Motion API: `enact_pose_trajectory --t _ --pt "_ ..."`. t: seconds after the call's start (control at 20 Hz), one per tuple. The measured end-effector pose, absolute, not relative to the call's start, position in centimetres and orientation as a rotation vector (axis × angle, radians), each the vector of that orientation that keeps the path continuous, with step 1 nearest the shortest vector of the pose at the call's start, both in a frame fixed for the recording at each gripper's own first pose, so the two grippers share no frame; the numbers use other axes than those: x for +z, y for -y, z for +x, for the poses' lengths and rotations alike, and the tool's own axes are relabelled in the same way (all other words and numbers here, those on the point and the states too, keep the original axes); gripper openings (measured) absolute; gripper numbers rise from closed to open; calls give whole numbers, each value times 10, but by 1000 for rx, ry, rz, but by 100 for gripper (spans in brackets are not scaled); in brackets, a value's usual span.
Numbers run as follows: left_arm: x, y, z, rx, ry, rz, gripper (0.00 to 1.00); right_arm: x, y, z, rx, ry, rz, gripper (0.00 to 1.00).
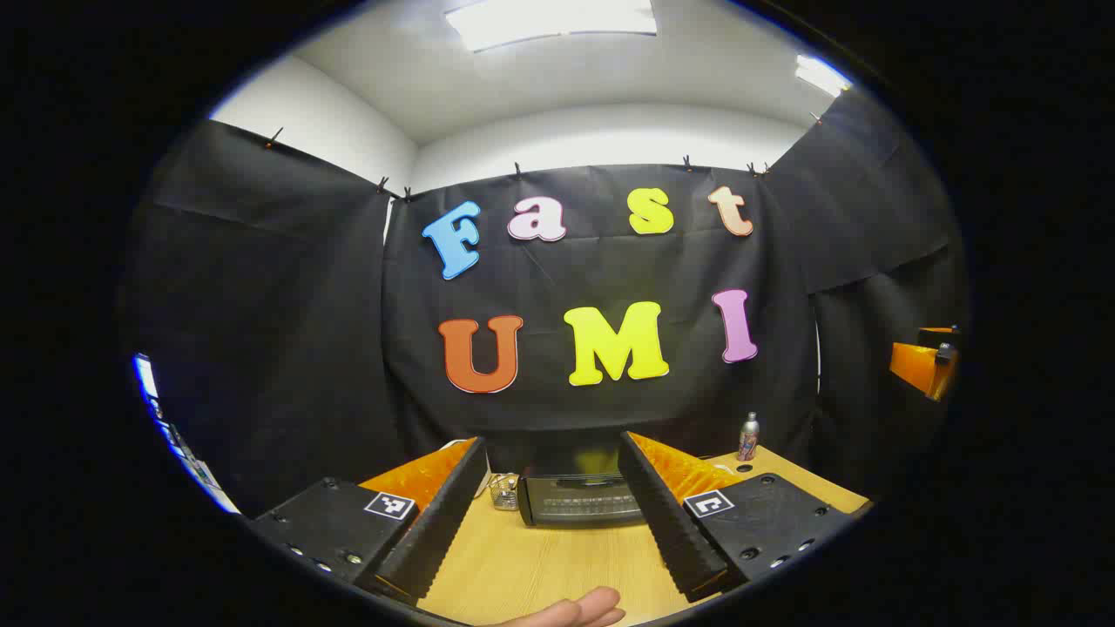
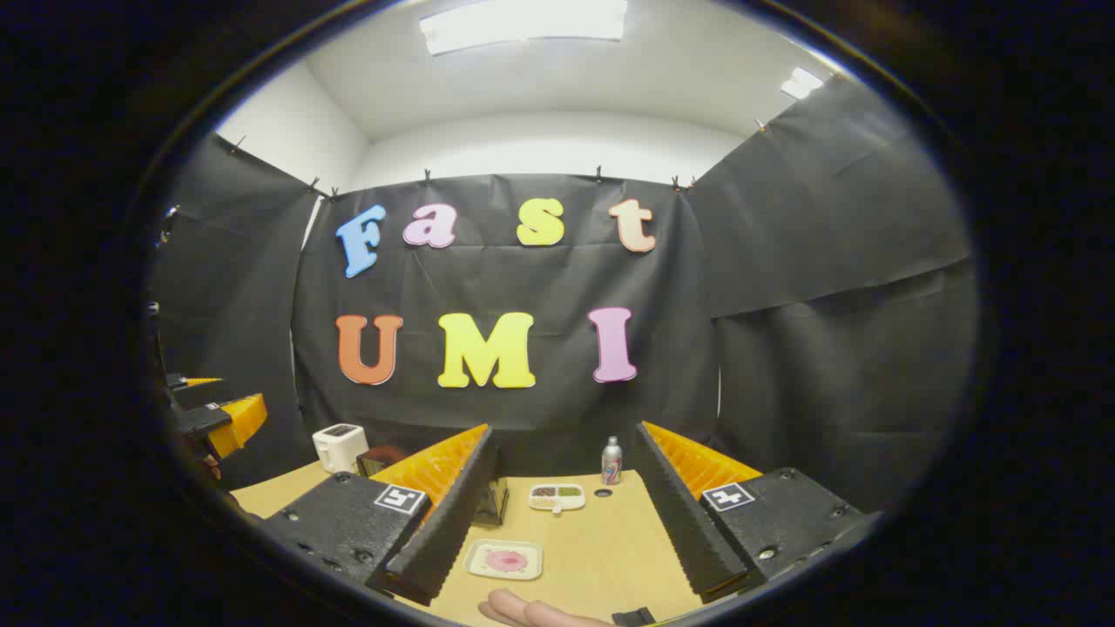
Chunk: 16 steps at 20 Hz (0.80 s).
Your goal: Open the electric oven with the left hand, put the food in, and close the electric oven.
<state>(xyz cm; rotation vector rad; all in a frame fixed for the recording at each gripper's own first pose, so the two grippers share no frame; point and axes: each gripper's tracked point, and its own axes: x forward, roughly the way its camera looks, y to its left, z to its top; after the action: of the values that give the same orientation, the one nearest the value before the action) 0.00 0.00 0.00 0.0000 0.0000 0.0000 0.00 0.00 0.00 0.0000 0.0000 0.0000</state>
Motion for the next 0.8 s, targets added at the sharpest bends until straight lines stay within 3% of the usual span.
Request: enact_pose_trajectory --t 0.45,0.8 --pt "12 1 10 -15 41 -63 96 -3 10 4 6 16 2 96" --pt "-8 11 48 -45 -12 -102 96 -7 32 7 -5 33 7 96"
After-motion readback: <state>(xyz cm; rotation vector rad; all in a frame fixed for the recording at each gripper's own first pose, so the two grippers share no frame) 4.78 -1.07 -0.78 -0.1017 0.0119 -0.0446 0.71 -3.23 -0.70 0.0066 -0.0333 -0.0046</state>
